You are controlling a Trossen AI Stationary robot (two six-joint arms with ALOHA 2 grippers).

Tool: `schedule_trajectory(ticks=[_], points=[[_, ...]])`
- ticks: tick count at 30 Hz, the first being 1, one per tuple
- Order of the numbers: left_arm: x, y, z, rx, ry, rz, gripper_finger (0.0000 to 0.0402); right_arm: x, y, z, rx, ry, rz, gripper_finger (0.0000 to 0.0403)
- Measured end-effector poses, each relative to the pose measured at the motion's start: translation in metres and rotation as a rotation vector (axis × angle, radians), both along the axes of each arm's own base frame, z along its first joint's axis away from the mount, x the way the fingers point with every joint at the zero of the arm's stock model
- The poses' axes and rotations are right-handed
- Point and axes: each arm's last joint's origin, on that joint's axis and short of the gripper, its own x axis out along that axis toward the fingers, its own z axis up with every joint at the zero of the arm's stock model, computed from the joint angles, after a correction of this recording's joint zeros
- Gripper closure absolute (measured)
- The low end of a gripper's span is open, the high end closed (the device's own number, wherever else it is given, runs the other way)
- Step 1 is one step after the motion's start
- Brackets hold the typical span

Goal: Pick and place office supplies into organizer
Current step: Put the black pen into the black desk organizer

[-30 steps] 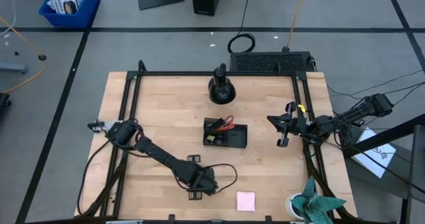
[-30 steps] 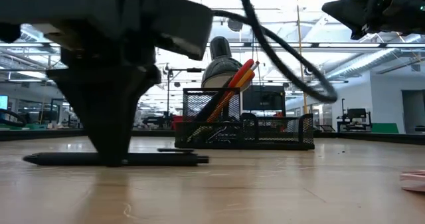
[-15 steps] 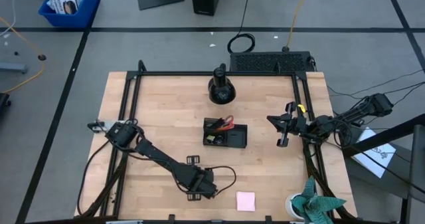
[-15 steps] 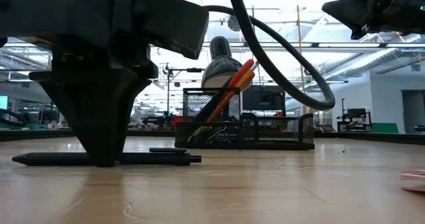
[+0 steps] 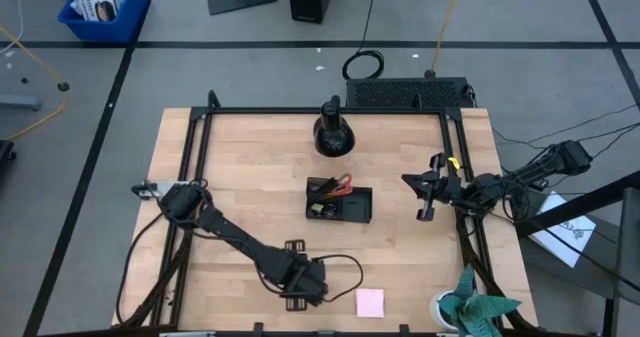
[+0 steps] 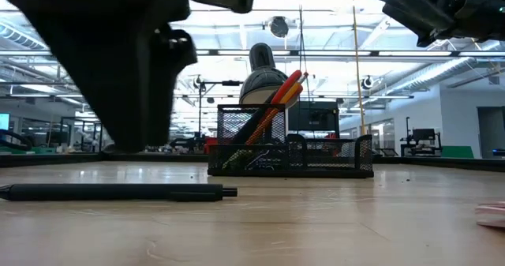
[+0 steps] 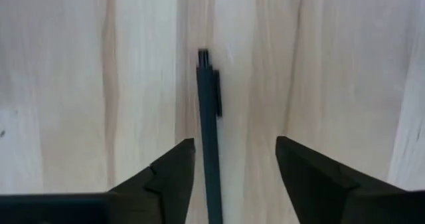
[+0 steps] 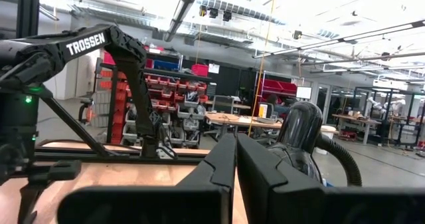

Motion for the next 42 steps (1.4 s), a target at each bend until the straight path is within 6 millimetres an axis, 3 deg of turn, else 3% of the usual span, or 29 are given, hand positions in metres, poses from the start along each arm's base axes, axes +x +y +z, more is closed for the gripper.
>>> schedule_trajectory(ticks=[9, 19, 26, 42], points=[[0.013, 0.006, 0.001, 0.03, -0.11, -0.009, 0.0158, 0.0, 0.0, 0.0, 0.006, -0.002, 0.002, 0.0394], [0.017, 0.006, -0.033, 0.059, -0.029, -0.01, 0.0158, 0.0, 0.0, 0.0, 0.001, 0.0, 0.0, 0.0394], [0.016, 0.007, -0.037, 0.067, -0.019, 0.011, 0.0162, 0.0, 0.0, 0.0, 0.003, -0.001, 0.001, 0.0394], [0.016, 0.005, -0.039, 0.003, 0.008, -0.007, 0.0349, 0.0, 0.0, 0.0, 0.008, -0.002, 0.003, 0.0394]])
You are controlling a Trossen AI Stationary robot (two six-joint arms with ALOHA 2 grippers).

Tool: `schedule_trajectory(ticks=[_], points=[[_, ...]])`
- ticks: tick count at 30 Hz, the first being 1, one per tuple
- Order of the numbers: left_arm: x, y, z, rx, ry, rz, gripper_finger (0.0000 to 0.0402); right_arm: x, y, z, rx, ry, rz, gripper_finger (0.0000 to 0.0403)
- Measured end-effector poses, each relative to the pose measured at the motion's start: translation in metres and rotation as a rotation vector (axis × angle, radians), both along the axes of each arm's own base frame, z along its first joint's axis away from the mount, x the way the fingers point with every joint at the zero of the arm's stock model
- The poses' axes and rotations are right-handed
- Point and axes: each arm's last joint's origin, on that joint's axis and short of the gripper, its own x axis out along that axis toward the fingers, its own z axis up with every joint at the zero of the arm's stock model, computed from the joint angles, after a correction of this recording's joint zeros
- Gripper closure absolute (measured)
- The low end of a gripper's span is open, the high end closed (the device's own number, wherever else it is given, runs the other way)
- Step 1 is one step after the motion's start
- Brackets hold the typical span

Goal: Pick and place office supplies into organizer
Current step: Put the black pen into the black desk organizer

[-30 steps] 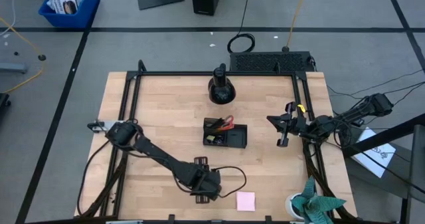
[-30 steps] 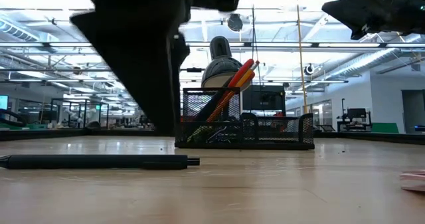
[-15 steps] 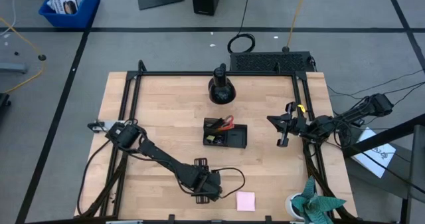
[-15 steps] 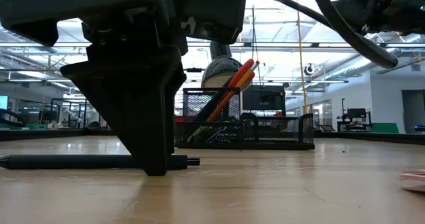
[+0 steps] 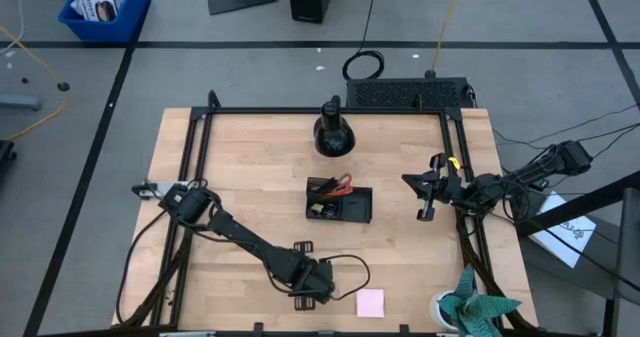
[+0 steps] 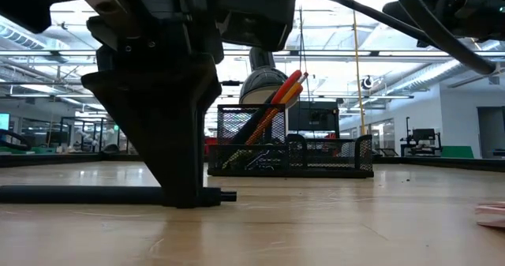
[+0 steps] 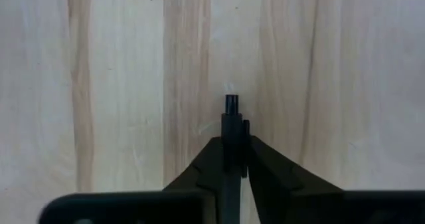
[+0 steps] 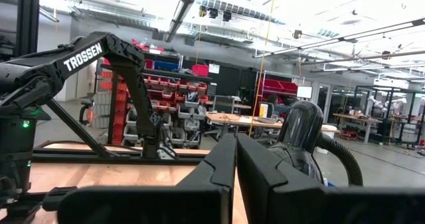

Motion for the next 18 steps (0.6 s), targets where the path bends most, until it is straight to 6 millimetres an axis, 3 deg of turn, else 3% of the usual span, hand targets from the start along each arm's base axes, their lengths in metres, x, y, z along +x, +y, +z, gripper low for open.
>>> schedule_trajectory(ticks=[5, 12, 18], points=[[0.001, 0.003, 0.0, 0.059, -0.019, -0.026, 0.0367, 0.0, 0.0, 0.0, 0.0, 0.0, 0.0, 0.0394], [0.006, 0.01, 0.009, 0.259, -0.153, -0.106, 0.0347, 0.0, 0.0, 0.0, 0.0, 0.0, 0.0, 0.0394], [0.005, 0.029, 0.07, 0.424, -0.35, -0.065, 0.0363, 0.0, 0.0, 0.0, -0.003, 0.001, -0.001, 0.0394]])
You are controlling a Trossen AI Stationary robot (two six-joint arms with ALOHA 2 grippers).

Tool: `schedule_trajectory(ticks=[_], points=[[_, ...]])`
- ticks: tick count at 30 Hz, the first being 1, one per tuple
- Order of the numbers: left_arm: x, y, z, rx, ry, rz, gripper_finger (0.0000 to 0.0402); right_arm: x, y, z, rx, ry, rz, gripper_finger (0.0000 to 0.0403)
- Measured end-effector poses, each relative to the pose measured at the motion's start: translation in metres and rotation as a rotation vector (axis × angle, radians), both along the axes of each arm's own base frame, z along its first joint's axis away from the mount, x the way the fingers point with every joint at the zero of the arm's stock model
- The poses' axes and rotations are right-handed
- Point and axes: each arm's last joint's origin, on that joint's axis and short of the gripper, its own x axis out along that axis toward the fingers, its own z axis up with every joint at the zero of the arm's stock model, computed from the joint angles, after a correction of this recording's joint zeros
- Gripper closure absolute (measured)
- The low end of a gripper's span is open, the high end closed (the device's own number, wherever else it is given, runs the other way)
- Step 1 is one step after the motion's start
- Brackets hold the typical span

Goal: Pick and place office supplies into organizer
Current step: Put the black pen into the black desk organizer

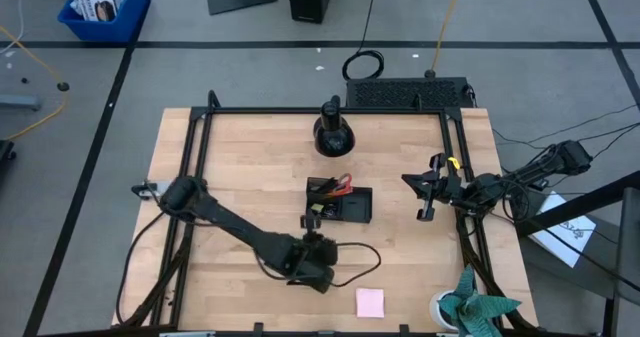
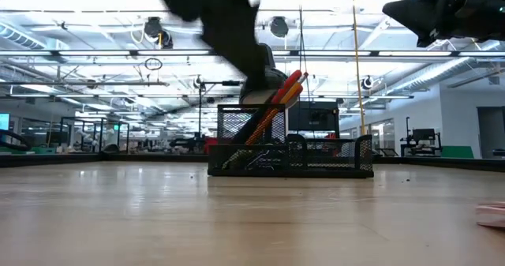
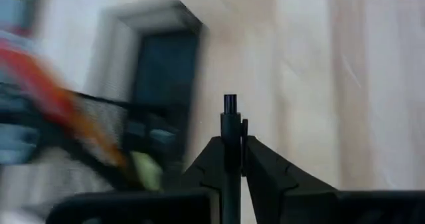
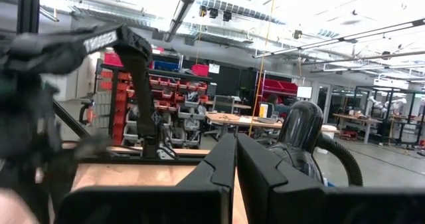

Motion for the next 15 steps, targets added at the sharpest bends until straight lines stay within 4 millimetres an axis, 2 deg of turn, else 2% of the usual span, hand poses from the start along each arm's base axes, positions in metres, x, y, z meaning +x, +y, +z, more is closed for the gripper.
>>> schedule_trajectory(ticks=[6, 8, 12, 15], points=[[-0.01, 0.026, 0.078, 0.139, -0.223, -0.039, 0.0368, 0.0, 0.0, 0.0, -0.005, 0.001, 0.001, 0.0394], [-0.017, 0.039, 0.098, 0.157, -0.289, -0.046, 0.0365, 0.0, 0.0, 0.0, -0.004, 0.001, 0.001, 0.0394], [-0.037, 0.076, 0.115, 0.139, -0.438, -0.043, 0.0373, 0.0, 0.0, 0.0, -0.006, 0.002, 0.002, 0.0394], [-0.049, 0.102, 0.109, 0.044, -0.63, -0.1, 0.0391, 0.0, 0.0, 0.0, -0.008, 0.005, 0.001, 0.0394]])
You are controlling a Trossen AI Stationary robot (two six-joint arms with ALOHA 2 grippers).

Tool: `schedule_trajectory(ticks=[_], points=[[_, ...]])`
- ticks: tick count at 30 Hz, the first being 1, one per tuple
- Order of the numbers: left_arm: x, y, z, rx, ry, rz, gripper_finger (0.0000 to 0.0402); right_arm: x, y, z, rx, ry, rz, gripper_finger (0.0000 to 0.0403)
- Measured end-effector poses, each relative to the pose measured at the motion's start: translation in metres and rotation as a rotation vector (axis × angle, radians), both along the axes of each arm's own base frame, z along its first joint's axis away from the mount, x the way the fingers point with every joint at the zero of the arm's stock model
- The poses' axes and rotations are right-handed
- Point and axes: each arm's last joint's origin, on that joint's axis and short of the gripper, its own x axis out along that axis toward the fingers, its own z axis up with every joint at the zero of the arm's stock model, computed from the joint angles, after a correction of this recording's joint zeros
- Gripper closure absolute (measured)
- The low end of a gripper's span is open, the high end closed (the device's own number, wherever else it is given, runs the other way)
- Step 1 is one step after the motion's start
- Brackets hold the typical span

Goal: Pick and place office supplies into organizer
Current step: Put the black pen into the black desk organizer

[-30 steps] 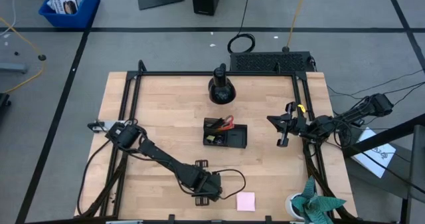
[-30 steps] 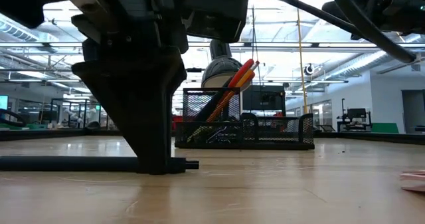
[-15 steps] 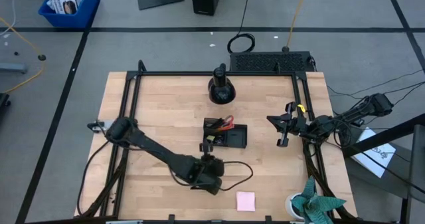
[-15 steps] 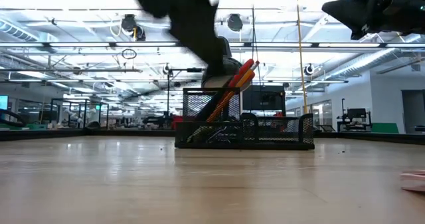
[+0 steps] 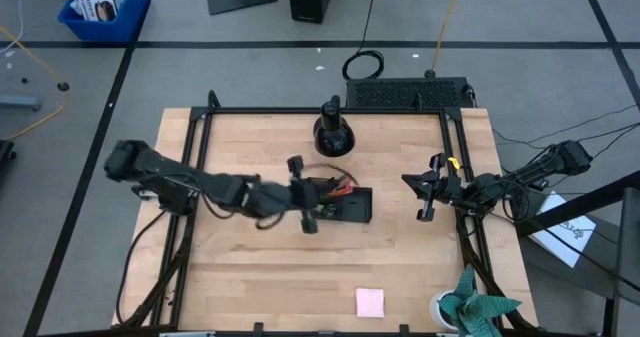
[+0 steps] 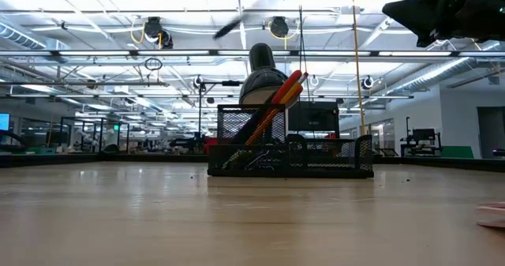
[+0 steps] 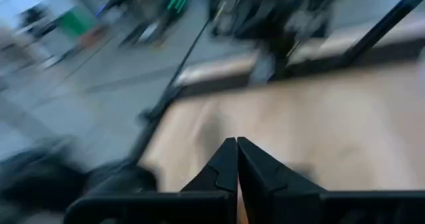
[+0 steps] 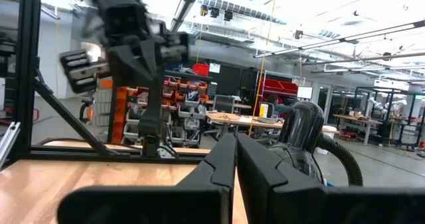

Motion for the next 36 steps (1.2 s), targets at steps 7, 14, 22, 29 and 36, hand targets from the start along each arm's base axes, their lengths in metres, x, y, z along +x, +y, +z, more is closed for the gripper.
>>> schedule_trajectory(ticks=[7, 14, 22, 29, 36], points=[[-0.021, 0.048, -0.069, -0.127, -0.255, -0.128, 0.0394, 0.0, 0.0, 0.001, -0.004, -0.009, -0.003, 0.0394], [-0.029, 0.056, -0.097, -0.19, -0.255, -0.145, 0.0395, -0.001, 0.0, 0.002, -0.021, -0.012, -0.011, 0.0394], [-0.03, 0.059, -0.101, -0.152, -0.209, -0.139, 0.0396, -0.001, -0.001, 0.003, -0.03, -0.018, -0.018, 0.0394], [-0.034, 0.072, -0.119, -0.166, -0.035, -0.036, 0.0382, -0.001, 0.0, 0.002, -0.023, -0.016, -0.015, 0.0394], [-0.044, 0.081, -0.126, -0.087, 0.152, -0.042, 0.0381, 0.0, 0.0, 0.001, -0.03, 0.001, -0.015, 0.0394]])
